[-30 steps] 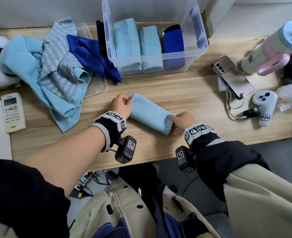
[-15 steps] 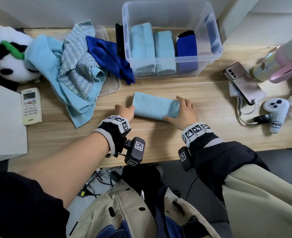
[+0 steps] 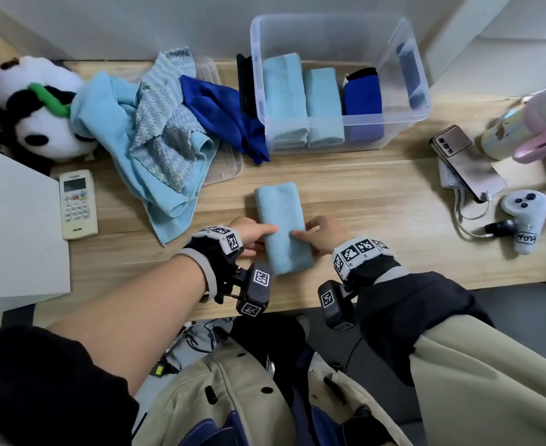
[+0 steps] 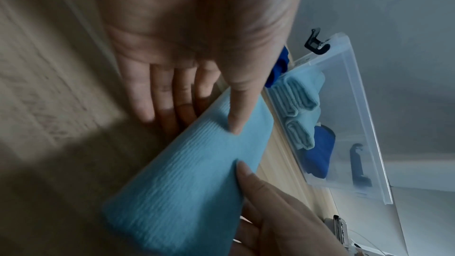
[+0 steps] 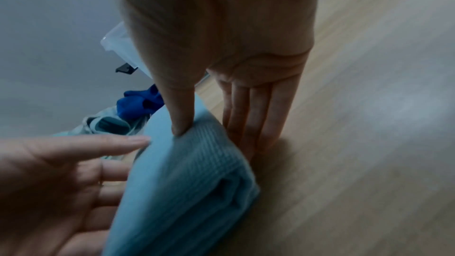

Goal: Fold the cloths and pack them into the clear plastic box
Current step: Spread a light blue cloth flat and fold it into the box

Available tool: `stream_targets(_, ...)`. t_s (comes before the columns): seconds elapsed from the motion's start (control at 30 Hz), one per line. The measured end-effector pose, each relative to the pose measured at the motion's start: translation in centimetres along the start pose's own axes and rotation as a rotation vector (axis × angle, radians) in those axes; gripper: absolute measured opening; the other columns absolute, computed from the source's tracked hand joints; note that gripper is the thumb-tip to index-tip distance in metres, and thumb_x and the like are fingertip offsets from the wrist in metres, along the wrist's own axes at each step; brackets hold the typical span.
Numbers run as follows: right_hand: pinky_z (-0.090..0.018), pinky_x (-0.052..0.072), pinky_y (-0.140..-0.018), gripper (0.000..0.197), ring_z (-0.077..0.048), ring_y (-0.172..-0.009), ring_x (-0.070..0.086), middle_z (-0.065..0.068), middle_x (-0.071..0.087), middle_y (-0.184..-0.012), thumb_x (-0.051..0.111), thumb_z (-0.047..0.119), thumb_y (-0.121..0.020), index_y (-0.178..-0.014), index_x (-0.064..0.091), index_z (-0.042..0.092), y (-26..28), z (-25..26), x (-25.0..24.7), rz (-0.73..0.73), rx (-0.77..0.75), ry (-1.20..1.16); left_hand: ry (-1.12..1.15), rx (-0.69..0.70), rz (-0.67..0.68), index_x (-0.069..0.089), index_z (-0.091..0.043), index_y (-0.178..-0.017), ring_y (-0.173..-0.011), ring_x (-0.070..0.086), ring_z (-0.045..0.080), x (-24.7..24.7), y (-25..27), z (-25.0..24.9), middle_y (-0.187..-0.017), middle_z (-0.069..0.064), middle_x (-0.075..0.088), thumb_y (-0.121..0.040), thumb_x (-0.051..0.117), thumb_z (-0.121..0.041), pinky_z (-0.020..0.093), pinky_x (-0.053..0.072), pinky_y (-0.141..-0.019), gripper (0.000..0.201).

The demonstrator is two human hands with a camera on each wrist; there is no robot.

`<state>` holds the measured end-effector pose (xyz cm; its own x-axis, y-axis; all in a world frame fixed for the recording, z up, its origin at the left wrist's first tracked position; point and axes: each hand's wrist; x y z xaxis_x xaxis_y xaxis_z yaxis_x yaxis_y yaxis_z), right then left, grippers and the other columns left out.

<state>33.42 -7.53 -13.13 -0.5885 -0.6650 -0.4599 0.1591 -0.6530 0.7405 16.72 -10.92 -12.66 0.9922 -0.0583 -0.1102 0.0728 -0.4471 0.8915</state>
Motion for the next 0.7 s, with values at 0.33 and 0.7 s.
stream_targets(0.33,-0.029,0.050,-0.070,0.047,-0.024,-0.075,0.064,-0.008,0.063,-0.095,0.045,0.057,-0.089,-0.114,0.052,0.016,1.5,1.5,-1.2,0.022,0.073,-0.374,-0.024,0.281,0.142,0.040,-0.002,-0.130,-0.104,0.058,0.024,-0.7,1.5,-3.0,-0.123,0.013,0.057,-0.078,0.069,-0.001,0.037,0.048,-0.093,0.060)
stream_targets(0.7,-0.035,0.055,-0.074,0.040,-0.020,-0.096,0.063,-0.001,0.063,-0.114,0.055,0.023,-0.093,-0.130,0.047,0.013,1.4,5.2,-8.4,-0.188,-0.267,-0.878,0.103,0.552,0.149,0.038,-0.004,-0.130,-0.110,0.058,0.027,1.0,3.3,-12.4,-0.128,0.014,0.055,-0.080,0.067,0.000,0.042,0.047,-0.098,0.057)
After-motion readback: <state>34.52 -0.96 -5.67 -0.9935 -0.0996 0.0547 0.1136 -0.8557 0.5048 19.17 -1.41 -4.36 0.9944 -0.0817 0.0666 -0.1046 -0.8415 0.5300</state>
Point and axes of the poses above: each hand's wrist, its own y-axis away from the middle knuckle, its own x-axis out of the palm, z = x × y
